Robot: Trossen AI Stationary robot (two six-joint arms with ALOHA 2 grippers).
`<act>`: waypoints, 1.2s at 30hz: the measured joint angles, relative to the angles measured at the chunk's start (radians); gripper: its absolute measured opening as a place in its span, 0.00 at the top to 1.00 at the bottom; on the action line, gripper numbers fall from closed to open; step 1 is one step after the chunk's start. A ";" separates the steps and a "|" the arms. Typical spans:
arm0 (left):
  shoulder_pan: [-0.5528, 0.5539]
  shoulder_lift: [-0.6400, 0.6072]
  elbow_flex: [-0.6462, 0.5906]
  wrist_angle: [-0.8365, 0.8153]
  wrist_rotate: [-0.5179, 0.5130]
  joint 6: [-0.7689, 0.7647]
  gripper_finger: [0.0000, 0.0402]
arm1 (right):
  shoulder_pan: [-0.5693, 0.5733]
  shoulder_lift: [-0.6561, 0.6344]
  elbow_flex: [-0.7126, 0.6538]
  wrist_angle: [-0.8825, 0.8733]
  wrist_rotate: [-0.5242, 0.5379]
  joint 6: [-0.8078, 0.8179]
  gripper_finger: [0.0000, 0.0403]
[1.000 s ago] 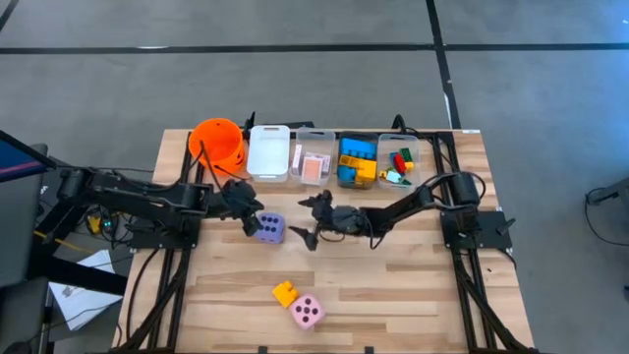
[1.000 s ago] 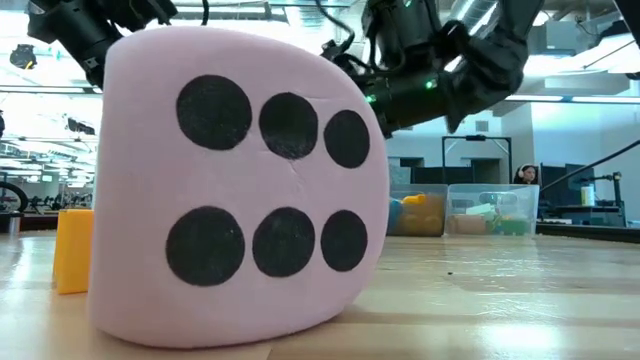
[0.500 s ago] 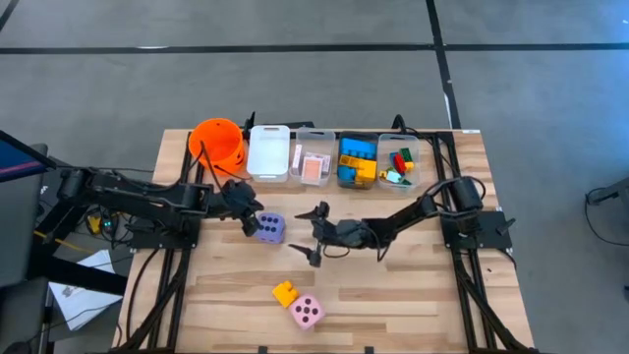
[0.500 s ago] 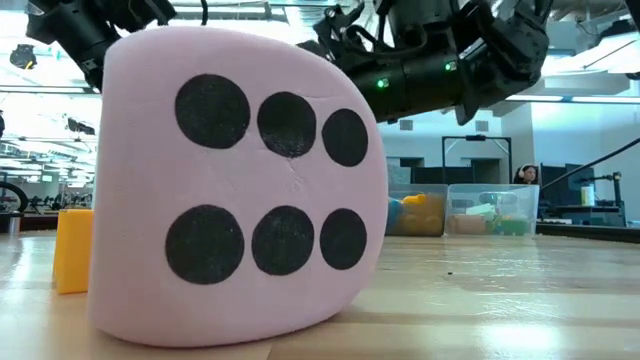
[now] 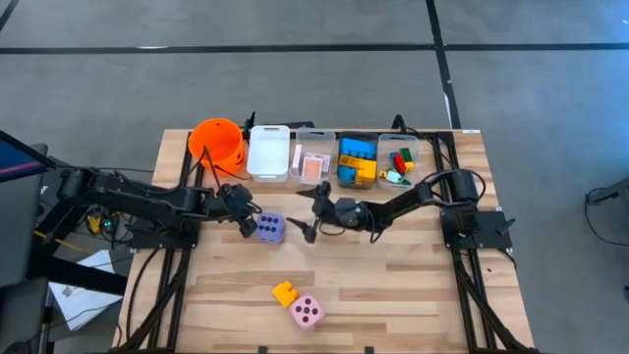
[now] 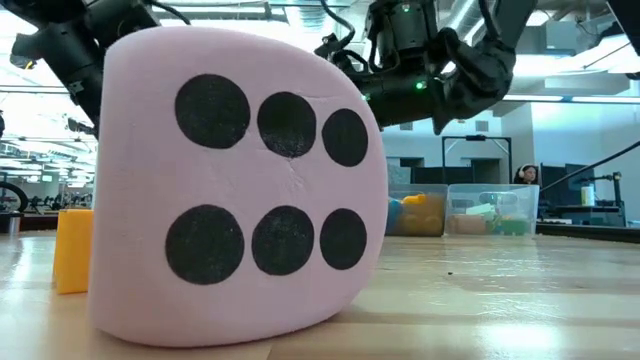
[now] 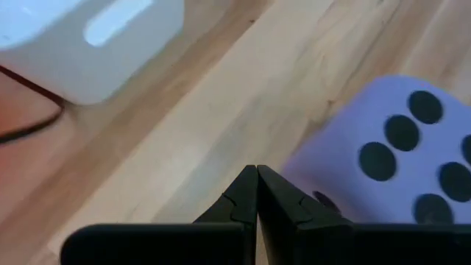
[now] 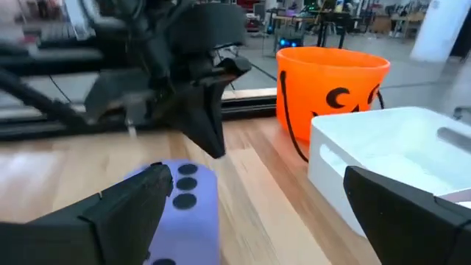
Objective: Pick & Place Toys
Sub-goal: Put the purple die into the white bin
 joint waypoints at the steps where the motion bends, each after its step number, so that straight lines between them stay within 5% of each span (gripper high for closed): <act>1: 0.000 0.000 -0.002 0.002 -0.014 0.010 1.00 | -0.005 0.000 0.000 0.001 -0.005 0.029 0.01; 9: 0.016 0.000 -0.004 0.020 -0.120 0.179 1.00 | 0.003 0.001 0.000 -0.007 -0.003 0.125 0.01; 19: 0.057 0.000 -0.004 0.023 -0.122 0.285 1.00 | 0.013 0.001 0.041 -0.011 -0.002 -0.013 0.01; 36: 0.083 0.000 -0.004 0.011 -0.121 0.295 1.00 | 0.022 0.000 0.147 -0.239 -0.004 0.030 0.01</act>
